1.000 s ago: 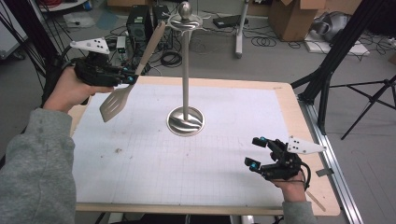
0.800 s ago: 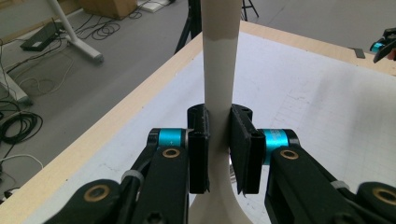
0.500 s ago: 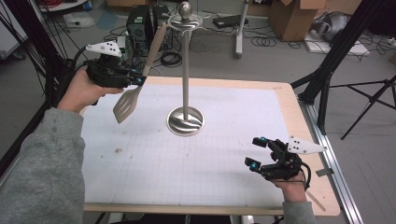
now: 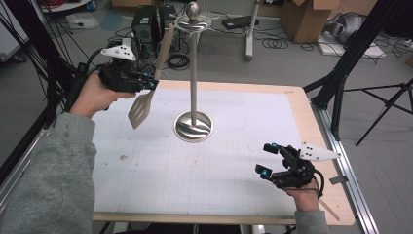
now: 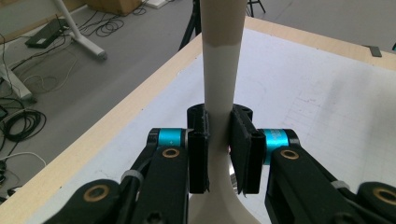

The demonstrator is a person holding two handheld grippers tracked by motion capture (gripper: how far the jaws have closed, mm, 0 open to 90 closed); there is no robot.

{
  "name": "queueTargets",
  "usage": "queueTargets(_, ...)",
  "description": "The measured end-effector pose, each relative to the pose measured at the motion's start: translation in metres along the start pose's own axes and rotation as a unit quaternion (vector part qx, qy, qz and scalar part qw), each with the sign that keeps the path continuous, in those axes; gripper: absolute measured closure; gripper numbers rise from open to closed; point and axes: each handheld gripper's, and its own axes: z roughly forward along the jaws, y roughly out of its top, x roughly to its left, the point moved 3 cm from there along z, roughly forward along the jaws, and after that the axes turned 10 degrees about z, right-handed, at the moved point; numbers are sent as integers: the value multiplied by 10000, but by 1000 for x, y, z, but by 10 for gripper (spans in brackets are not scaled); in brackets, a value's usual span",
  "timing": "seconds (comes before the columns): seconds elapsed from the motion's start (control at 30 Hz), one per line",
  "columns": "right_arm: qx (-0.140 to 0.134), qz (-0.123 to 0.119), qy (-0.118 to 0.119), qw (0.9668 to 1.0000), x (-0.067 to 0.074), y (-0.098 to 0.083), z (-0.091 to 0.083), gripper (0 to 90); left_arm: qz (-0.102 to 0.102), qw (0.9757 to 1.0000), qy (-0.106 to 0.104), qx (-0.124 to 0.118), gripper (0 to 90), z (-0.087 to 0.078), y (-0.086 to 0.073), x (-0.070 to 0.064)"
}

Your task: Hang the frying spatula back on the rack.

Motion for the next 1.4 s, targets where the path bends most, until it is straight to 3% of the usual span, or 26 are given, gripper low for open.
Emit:
queueTargets(0.6,-5,-11,1,10000,0,0,-1,143,21,9999,102,66,774,22,6,-3)
queueTargets(1.2,-6,-11,-26,10000,2,-1,-2,143,81,9999,59,24,763,27,7,-6)
queueTargets(1.27,-3,-14,-33,10000,3,-1,-2,143,147,9998,89,-34,742,28,8,-7)
queueTargets(1.4,-9,-18,-31,10000,3,-1,-3,143,172,9997,83,-137,600,27,9,-10)
